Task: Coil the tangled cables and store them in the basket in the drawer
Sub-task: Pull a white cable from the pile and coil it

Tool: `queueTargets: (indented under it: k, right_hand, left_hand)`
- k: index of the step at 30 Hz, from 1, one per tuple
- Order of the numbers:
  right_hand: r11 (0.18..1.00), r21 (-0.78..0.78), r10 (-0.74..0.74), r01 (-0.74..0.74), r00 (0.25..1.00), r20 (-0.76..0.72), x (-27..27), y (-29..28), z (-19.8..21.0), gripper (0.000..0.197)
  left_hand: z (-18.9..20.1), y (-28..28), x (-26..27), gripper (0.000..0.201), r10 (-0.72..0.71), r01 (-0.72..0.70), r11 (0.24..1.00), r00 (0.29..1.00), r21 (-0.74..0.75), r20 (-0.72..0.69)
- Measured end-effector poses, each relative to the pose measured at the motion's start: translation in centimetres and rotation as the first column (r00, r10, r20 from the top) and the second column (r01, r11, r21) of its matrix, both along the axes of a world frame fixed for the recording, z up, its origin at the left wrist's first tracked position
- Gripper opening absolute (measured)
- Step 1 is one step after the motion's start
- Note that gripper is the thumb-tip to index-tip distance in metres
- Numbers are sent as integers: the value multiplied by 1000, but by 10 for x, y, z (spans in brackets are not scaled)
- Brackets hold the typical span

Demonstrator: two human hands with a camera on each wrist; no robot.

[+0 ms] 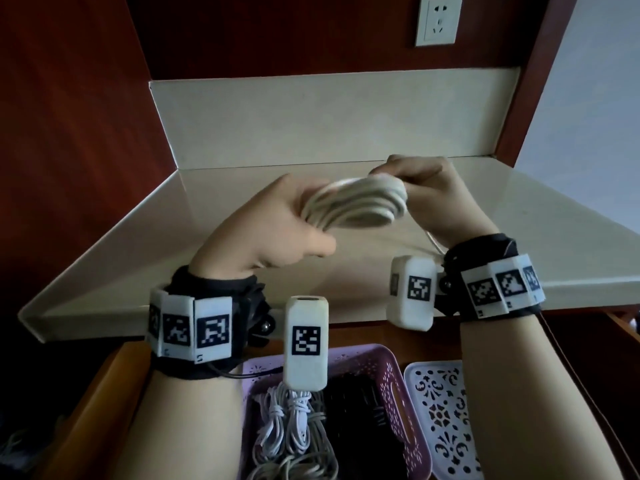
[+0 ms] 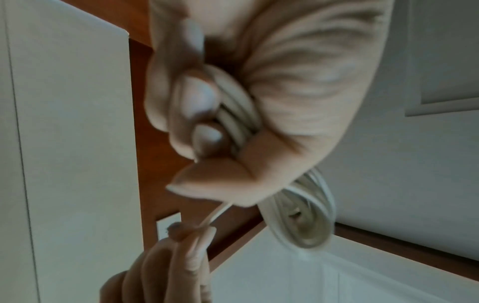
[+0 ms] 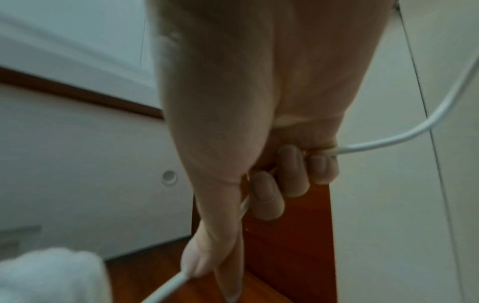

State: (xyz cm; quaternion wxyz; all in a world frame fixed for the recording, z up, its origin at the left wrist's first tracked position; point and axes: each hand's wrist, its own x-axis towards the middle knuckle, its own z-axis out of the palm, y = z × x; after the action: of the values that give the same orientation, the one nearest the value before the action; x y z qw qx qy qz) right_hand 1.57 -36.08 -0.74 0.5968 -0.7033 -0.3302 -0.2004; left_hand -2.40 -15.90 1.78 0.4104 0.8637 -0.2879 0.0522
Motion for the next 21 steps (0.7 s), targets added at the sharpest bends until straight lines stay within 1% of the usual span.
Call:
queueTargets:
  k: [2,4,5,6,7,8,9,11,12,14,15,16,18,20,21]
  right_hand:
    - [996,-83,15,-20,998,-53,2,9,-5,24]
    - [984,-180,-8,-14,993,-117,1,17,-7,17]
    - [977,-212,-23,-8,989,-146,0,19,-7,14]
    - [969,-247,-41,0,986,-162,-2,22,-6,11]
    - [956,-291,-71,20,983,-166,-4,24,-4,12]
    - [940,-338,-108,48,981,-160,-4,26,-3,15]
    - [925,-373,-142,76,978,-153,-5,28,-3,16]
    - [910,-399,-187,112,970,-153,-6,30,-1,18]
    - [905,-406,-203,125,967,-155,-6,30,-1,19]
    - [902,-408,-224,144,962,-156,-5,29,-2,19]
    - [903,-403,-226,147,961,-156,-4,28,-2,18]
    - [905,-399,-225,147,962,-156,-4,27,-3,17]
    - [911,-369,-249,182,958,-142,0,27,-6,17]
    - [925,-255,-318,282,941,-112,5,30,-9,16]
    - [924,-187,-355,334,930,-98,7,32,-11,15]
  left_hand:
    - [0,3,2,25,91,-87,986,996,-142,23]
    - [-2,7,8,30,193,-195,938,981,-286,-38]
    - [-4,8,12,31,240,-254,909,967,-332,-83]
    - [-6,11,18,32,296,-320,883,947,-342,-124]
    - [-9,13,22,32,353,-382,861,924,-336,-146]
    - [-12,15,27,32,412,-437,844,900,-312,-144]
    - [-13,15,29,29,466,-479,832,877,-281,-119]
    - [-15,16,31,16,521,-522,823,851,-225,-68]
    - [-15,15,32,19,530,-534,821,844,-202,-80]
    - [-15,14,32,47,532,-548,815,836,-189,-135]
    - [-15,14,32,49,515,-534,820,846,-207,-141]
    - [-14,14,31,41,483,-503,831,865,-238,-139]
    - [-12,13,29,21,408,-451,838,891,-306,-197]
    - [-10,12,24,26,299,-389,844,913,-369,-279]
    - [-10,11,23,29,252,-356,851,922,-386,-295]
